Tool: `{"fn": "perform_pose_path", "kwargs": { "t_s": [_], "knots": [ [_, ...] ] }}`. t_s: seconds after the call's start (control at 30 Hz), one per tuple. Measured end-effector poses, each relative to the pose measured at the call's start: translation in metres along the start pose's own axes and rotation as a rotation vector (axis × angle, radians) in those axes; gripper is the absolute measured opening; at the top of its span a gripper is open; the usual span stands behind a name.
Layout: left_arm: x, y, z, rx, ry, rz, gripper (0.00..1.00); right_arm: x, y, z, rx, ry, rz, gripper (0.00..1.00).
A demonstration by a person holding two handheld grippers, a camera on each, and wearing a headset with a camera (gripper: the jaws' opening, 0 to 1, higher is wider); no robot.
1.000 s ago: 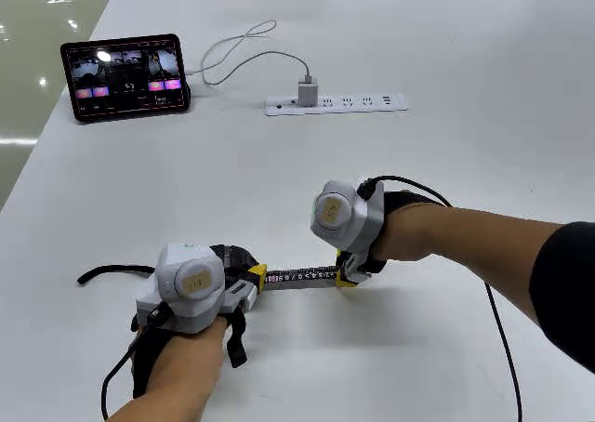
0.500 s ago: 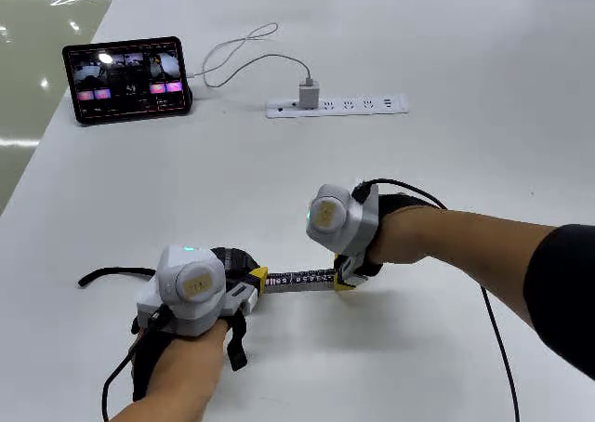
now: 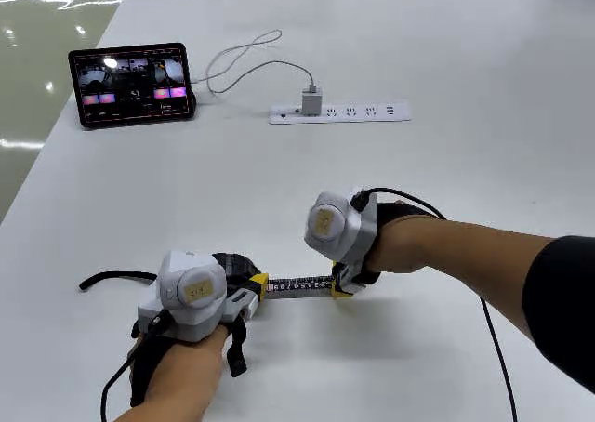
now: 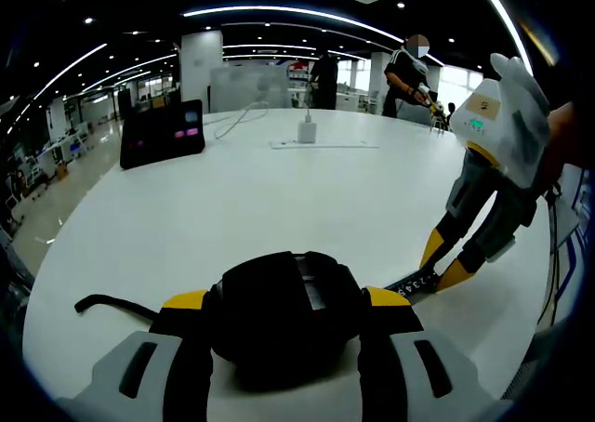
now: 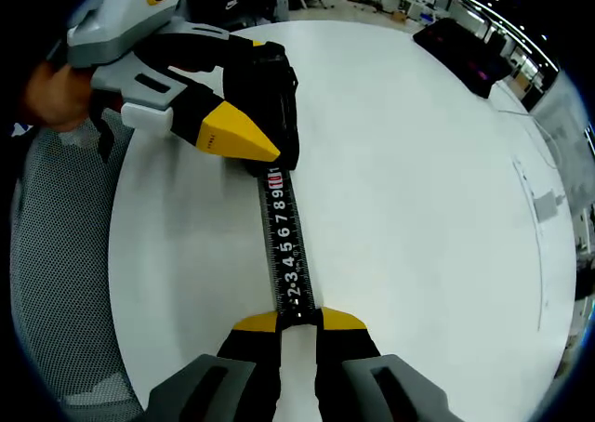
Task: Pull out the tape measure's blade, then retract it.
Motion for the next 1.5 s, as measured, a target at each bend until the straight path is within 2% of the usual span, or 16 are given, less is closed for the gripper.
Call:
{"fn": "perform_pose_path", "kwargs": {
  "t_s": [1.5],
  "knots": [
    [0.001, 0.001, 0.0, 0.01, 0.015, 0.016, 0.59, -0.005, -0.015, -0.003, -0.022, 0.008, 0.042, 0.09]
  ]
}}
Point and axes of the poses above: the centre of the closed fingertips' face, and the gripper's own axes: x roughly backward along the fingers, z roughly to its right, y roughly out of its underside, the point moved 5 cm from there along x, roughly backward along the fingers, and after that the axes turned 6 degrees about y, right-handed, at the moved point
